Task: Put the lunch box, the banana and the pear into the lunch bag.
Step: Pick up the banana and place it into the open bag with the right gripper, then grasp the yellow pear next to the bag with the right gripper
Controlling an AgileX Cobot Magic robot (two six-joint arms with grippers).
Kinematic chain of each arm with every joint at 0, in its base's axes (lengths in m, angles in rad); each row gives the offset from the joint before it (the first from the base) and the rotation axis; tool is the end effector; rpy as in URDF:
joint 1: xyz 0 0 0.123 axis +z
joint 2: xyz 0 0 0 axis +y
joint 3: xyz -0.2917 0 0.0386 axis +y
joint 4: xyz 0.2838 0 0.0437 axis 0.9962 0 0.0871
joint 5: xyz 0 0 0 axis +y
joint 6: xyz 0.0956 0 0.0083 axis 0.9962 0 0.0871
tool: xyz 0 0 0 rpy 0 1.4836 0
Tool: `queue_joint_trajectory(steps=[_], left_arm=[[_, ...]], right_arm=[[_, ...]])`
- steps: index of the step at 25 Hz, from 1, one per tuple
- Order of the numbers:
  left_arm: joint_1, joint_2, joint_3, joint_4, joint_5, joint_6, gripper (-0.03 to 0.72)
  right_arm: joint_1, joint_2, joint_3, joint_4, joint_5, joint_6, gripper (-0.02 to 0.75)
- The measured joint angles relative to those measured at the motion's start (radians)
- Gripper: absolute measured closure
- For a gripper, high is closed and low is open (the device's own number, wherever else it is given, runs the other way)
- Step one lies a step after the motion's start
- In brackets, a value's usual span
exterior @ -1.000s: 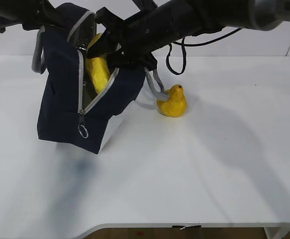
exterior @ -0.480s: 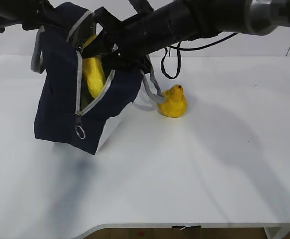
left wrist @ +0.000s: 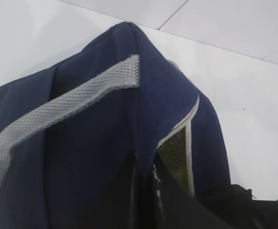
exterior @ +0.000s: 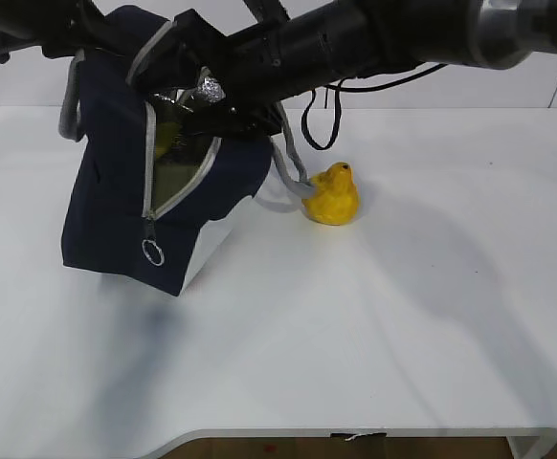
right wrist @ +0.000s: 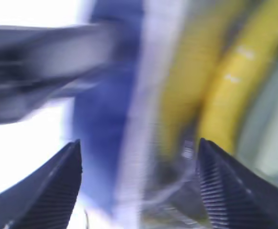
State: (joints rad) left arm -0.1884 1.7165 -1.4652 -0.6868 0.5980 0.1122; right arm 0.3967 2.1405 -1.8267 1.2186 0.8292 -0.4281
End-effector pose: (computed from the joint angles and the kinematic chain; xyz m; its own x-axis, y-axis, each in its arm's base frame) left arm 0.4235 -0.1156 0.3236 -0.7368 -0.3015 -0.6052 0.1264 0.8179 -0.5613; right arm 0.4640 0.2664 0.2634 -0.8951 0.0951 -0.4355 -0.3412 0.4827 0.8066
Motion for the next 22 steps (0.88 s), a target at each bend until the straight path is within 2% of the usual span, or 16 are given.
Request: queue_joint_trajectory(steps=[5,9,15,22], left_arm=[[0.0,0.0,0.0,0.0,0.0,0.0,0.694],[0.0,0.0,0.0,0.0,0.0,0.0,0.694],[0.0,0.0,0.0,0.0,0.0,0.0,0.694],[0.0,0.0,0.0,0.0,0.0,0.0,0.694]], right_arm=[[-0.006,0.003,-0.061,-0.003,0.076,-0.017,0.151],[-0.029,0.003,-0.161,-0.065,0.174,-0.012,0.152],[-0.096,0.003,-0.293,-0.279,0.369,0.085,0.173],[-0.167,0.001,-0.372,-0.567,0.403,0.181,0.261]])
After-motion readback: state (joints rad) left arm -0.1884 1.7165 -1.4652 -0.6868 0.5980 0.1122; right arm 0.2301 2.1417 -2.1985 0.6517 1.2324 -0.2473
